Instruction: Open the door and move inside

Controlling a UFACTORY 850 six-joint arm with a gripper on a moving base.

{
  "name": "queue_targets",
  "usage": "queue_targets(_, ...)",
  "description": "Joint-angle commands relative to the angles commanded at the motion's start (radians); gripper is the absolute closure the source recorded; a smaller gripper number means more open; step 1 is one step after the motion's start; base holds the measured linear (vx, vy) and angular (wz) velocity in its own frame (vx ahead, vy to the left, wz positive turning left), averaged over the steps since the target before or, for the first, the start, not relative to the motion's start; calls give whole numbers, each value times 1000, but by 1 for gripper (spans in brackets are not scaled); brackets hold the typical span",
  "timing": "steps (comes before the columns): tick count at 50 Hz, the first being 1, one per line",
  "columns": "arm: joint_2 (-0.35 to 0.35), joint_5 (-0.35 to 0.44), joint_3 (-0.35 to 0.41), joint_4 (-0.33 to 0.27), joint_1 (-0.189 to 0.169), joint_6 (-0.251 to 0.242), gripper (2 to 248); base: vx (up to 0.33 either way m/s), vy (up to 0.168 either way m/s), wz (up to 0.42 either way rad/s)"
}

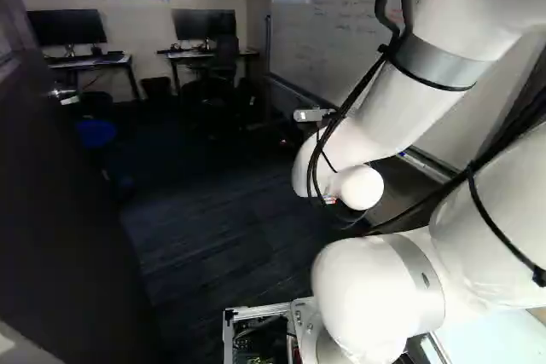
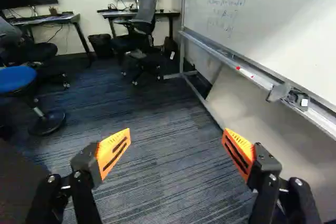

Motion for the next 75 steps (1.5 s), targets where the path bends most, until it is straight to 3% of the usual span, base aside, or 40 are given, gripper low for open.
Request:
queue_targets(52, 0, 0, 0, 0, 0, 0, 3, 225, 41, 166)
queue_targets(75, 0, 0, 0, 0, 0, 0, 3, 224, 5, 19)
